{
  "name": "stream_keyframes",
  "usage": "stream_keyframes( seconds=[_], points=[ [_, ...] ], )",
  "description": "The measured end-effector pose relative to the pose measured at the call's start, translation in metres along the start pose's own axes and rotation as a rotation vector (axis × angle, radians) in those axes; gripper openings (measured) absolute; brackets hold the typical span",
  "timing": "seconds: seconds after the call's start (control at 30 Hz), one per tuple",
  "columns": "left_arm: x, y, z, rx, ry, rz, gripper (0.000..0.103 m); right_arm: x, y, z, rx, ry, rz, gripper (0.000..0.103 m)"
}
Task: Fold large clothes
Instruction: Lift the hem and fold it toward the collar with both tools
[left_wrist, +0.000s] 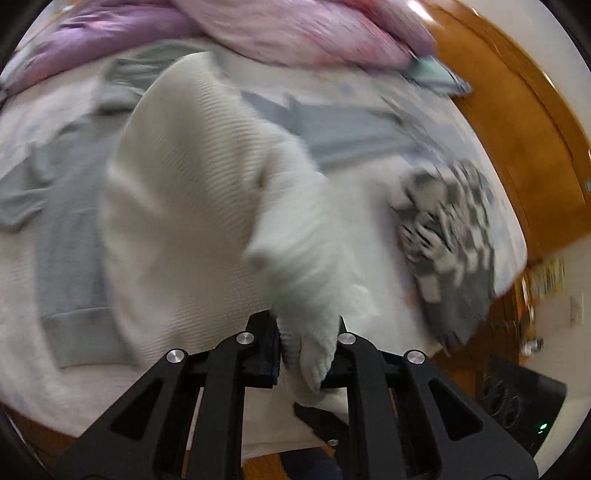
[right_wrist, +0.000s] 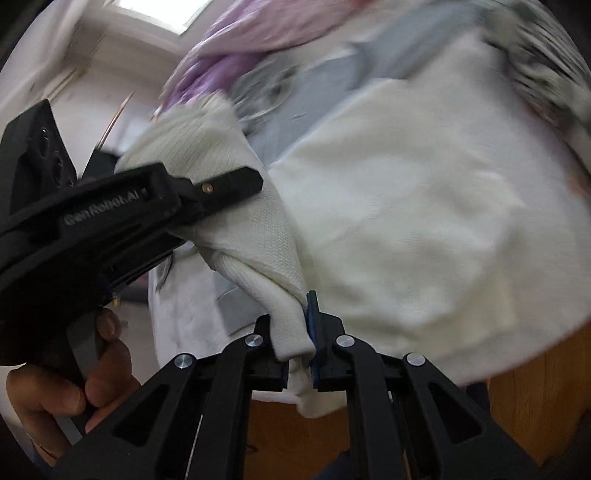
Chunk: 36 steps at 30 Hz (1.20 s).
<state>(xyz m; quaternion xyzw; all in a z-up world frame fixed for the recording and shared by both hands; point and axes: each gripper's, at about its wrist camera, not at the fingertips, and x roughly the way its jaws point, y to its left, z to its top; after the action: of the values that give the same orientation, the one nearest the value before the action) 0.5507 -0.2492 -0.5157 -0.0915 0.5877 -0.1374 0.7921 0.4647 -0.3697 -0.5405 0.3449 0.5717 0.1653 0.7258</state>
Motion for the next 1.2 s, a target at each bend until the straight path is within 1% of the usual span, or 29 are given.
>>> stream_keyframes(
  seconds=[0.03, 0.07, 0.1, 0.13, 0.17, 0.2, 0.23, 0.27, 0.3, 0.33, 0.4, 0.43, 0.47, 0.5, 0.53, 0.6, 0.67, 0.73, 0.77, 0.8, 0.83, 0.93, 1.0, 1.03, 1.13, 1.2],
  points=[
    [0.019, -0.018, -0.003, 0.025, 0.041, -0.015, 0.012, -0.004, -0.018, -0.002, 0.059, -0.002, -0.003, 0.008],
    [0.036, -0.03, -0.006, 0.042, 0.073, -0.019, 0.012, -0.004, -0.043, -0.005, 0.149, 0.0, 0.002, 0.008],
    [0.05, -0.037, -0.009, 0.05, 0.096, -0.017, 0.015, -0.003, -0.055, -0.005, 0.193, 0.007, 0.005, 0.008],
    [0.07, -0.043, -0.015, 0.06, 0.142, -0.02, 0.016, 0.002, -0.073, -0.008, 0.24, 0.021, -0.007, 0.008],
    [0.082, -0.047, -0.018, 0.059, 0.174, -0.018, 0.018, 0.006, -0.081, -0.011, 0.252, 0.032, -0.015, 0.008],
    [0.09, -0.047, -0.024, 0.039, 0.206, -0.023, 0.026, 0.012, -0.091, -0.014, 0.267, 0.045, -0.028, 0.008],
    [0.093, -0.046, -0.024, 0.008, 0.222, -0.063, 0.029, 0.016, -0.097, -0.015, 0.282, 0.053, -0.039, 0.008],
    [0.093, -0.044, -0.024, -0.014, 0.219, -0.099, 0.043, 0.019, -0.107, -0.018, 0.319, 0.057, -0.042, 0.007],
    [0.089, -0.041, -0.025, -0.035, 0.203, -0.119, 0.062, 0.02, -0.116, -0.019, 0.37, 0.057, -0.03, 0.006],
    [0.08, -0.038, -0.024, -0.051, 0.162, -0.116, 0.067, 0.02, -0.124, -0.022, 0.423, 0.059, -0.014, 0.006],
    [0.062, -0.03, -0.022, -0.069, 0.104, -0.119, 0.072, 0.021, -0.131, -0.024, 0.446, 0.071, -0.01, 0.006],
    [0.054, -0.02, -0.022, -0.089, 0.083, -0.098, 0.074, 0.022, -0.134, -0.025, 0.446, 0.078, -0.018, 0.006],
    [0.049, -0.012, -0.023, -0.11, 0.065, -0.059, 0.075, 0.024, -0.136, -0.023, 0.448, 0.09, -0.018, 0.007],
    [0.041, 0.006, -0.024, -0.151, 0.041, -0.003, 0.075, 0.028, -0.135, -0.02, 0.445, 0.099, -0.021, 0.007],
    [0.038, 0.019, -0.026, -0.186, 0.028, 0.025, 0.075, 0.029, -0.133, -0.017, 0.428, 0.12, -0.029, 0.007],
    [0.034, 0.055, -0.034, -0.284, 0.025, 0.098, 0.075, 0.027, -0.13, -0.009, 0.398, 0.141, -0.056, 0.011],
    [0.033, 0.095, -0.049, -0.377, 0.035, 0.176, 0.075, 0.028, -0.128, -0.005, 0.393, 0.162, -0.06, 0.012],
    [0.033, 0.119, -0.064, -0.438, 0.029, 0.205, 0.076, 0.023, -0.123, 0.003, 0.357, 0.179, -0.06, 0.012],
    [0.036, 0.135, -0.075, -0.483, 0.05, 0.216, 0.076, 0.022, -0.12, 0.009, 0.337, 0.183, -0.063, 0.012],
    [0.039, 0.147, -0.084, -0.52, 0.065, 0.198, 0.077, 0.021, -0.117, 0.011, 0.311, 0.191, -0.065, 0.012],
    [0.04, 0.157, -0.092, -0.55, 0.073, 0.165, 0.078, 0.022, -0.115, 0.014, 0.302, 0.197, -0.068, 0.012],
    [0.057, 0.167, -0.115, -0.621, 0.109, 0.061, 0.078, 0.032, -0.116, 0.017, 0.329, 0.211, -0.086, 0.012],
    [0.059, 0.166, -0.121, -0.64, 0.083, 0.035, 0.078, 0.036, -0.121, 0.017, 0.352, 0.209, -0.102, 0.012],
    [0.06, 0.167, -0.123, -0.659, 0.072, 0.013, 0.078, 0.037, -0.126, 0.016, 0.351, 0.208, -0.108, 0.012],
    [0.061, 0.17, -0.134, -0.733, 0.06, -0.065, 0.078, 0.039, -0.122, 0.012, 0.319, 0.204, -0.14, 0.013],
    [0.059, 0.165, -0.142, -0.734, 0.05, -0.098, 0.079, 0.045, -0.119, 0.011, 0.308, 0.203, -0.156, 0.014]
  ],
)
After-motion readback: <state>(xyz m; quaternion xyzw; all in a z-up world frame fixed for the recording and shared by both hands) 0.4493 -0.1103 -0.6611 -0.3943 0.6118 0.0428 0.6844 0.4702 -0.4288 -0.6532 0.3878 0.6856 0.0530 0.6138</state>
